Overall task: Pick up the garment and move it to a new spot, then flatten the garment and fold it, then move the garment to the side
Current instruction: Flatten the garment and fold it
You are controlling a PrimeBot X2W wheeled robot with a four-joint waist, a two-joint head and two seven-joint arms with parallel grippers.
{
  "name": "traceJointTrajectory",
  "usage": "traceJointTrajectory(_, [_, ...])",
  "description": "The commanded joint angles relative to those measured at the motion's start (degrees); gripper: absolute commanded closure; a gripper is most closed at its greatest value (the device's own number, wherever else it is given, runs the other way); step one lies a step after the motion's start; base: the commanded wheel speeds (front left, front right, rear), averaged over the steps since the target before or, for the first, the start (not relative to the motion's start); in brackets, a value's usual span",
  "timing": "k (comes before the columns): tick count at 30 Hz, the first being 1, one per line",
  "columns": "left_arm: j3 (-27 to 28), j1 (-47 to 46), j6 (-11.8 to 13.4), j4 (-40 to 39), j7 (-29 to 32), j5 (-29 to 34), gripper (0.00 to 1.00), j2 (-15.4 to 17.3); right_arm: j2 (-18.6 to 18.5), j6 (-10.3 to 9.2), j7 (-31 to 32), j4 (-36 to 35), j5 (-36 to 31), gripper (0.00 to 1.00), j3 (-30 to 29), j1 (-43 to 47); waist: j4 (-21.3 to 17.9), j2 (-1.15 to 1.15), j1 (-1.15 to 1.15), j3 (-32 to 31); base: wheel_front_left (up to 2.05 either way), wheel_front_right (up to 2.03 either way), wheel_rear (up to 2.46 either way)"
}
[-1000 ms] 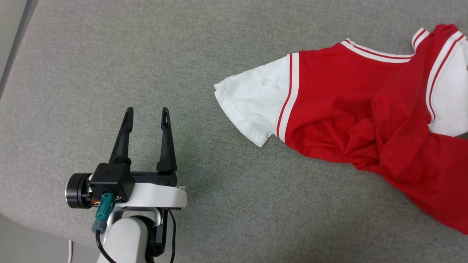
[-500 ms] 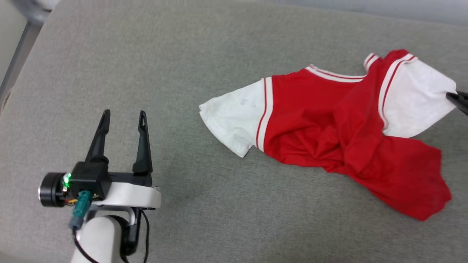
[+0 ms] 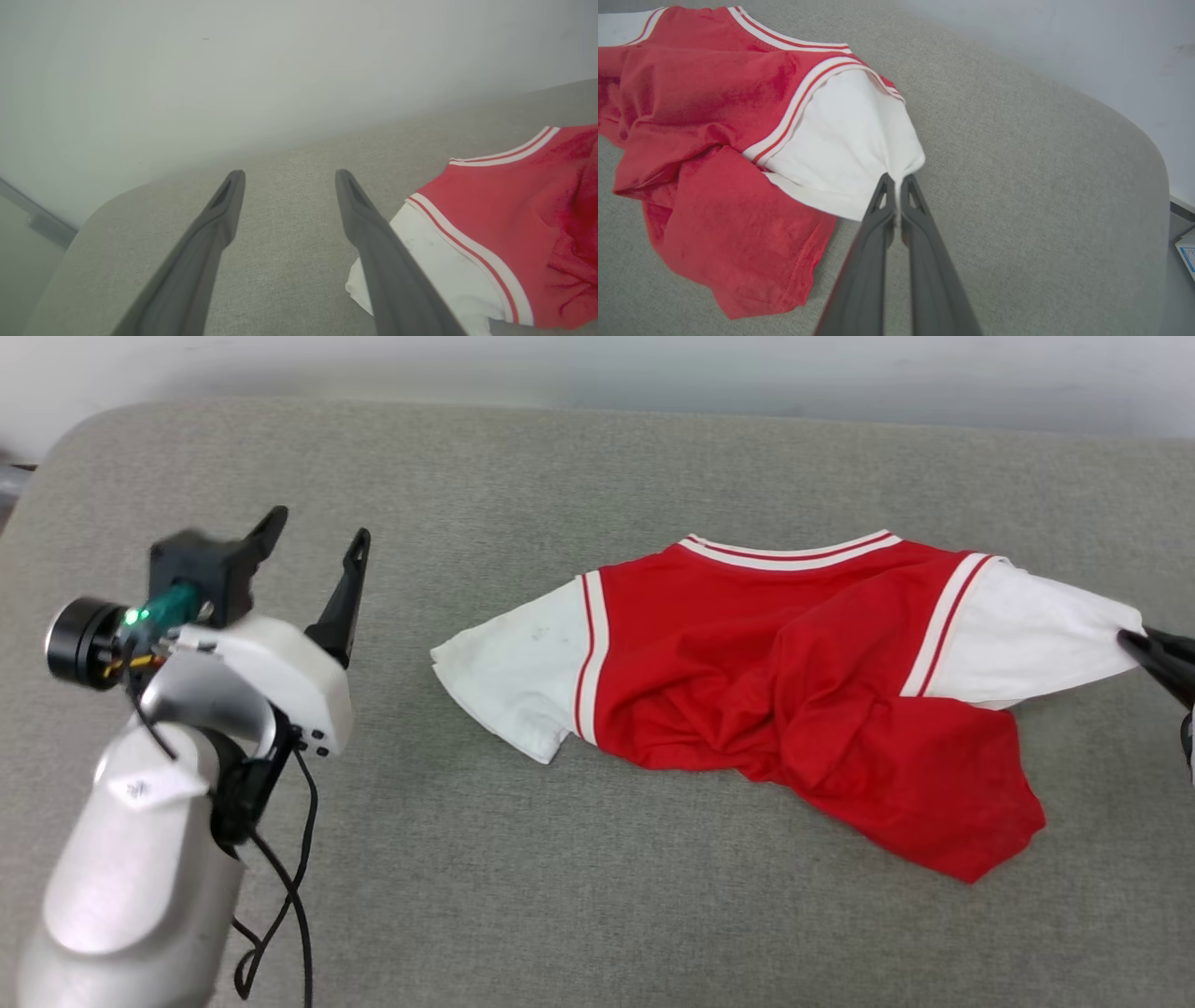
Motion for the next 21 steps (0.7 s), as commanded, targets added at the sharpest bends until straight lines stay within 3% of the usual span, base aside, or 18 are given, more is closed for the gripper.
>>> traceJointTrajectory(1, [-2.89,-1.97,-0.1,0.41,4.86,-2.58,0.0,2.25,0.78,-0.04,-0.15,-0.57,-0.61,1.0,-0.86,1.64,-0.91,0.0,0.0,0.15,0.0,0.0,0.0])
traceJointTrajectory(10, [-17.46,-12.66,-0.13,1.13,31.73,-19.2,0.0,13.81,2.93,-0.04,0.94,-3.32,-2.79,1.0,-4.99,4.79,-3.58,0.0,0.0,2.68,0.0,0.0,0.0])
traceJointTrajectory(15, [-22.52,-16.75,-0.14,3.72,40.49,-25.35,0.0,16.26,3.94,-0.04,1.85,-4.71,-3.91,1.0,-6.18,4.78,-5.03,0.0,0.0,4.85,0.0,0.0,0.0])
traceJointTrajectory(21, [-27.79,-20.96,-0.14,7.05,45.41,-29.3,0.0,17.24,4.87,-0.04,2.48,-5.95,-4.74,1.0,-6.87,3.44,-6.5,0.0,0.0,7.63,0.0,0.0,0.0])
